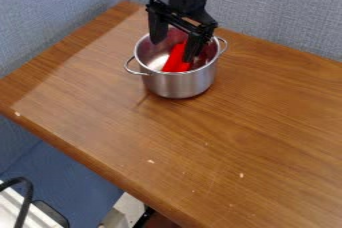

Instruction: Move the red object from the metal pot to the table

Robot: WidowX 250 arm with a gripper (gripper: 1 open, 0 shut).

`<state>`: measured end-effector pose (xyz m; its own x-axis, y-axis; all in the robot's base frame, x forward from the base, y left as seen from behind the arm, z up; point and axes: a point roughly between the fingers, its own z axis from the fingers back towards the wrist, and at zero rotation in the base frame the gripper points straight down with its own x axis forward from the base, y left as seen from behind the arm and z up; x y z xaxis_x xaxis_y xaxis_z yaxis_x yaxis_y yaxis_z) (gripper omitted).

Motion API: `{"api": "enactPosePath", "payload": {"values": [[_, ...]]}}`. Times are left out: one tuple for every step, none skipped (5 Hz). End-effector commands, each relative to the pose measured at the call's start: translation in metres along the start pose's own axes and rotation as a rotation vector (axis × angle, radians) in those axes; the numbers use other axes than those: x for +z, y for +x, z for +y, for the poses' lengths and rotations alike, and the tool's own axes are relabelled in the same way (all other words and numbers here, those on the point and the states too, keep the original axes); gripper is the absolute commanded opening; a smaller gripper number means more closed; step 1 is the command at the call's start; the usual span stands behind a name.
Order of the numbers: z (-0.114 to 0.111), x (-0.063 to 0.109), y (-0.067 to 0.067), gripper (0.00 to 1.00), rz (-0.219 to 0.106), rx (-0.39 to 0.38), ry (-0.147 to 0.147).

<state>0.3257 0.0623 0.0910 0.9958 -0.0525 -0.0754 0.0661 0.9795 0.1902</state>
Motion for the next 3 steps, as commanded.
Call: {"api": "enactPosePath", "payload": {"values": [[0.0096, 0.0034, -0.0007, 1.00, -0.020, 0.013, 0.027], [0.0099, -0.0014, -0.0015, 1.00, -0.013, 0.013, 0.033], [0.0103, -0.0058, -0.0025, 1.00, -0.006, 0.014, 0.036]]}}
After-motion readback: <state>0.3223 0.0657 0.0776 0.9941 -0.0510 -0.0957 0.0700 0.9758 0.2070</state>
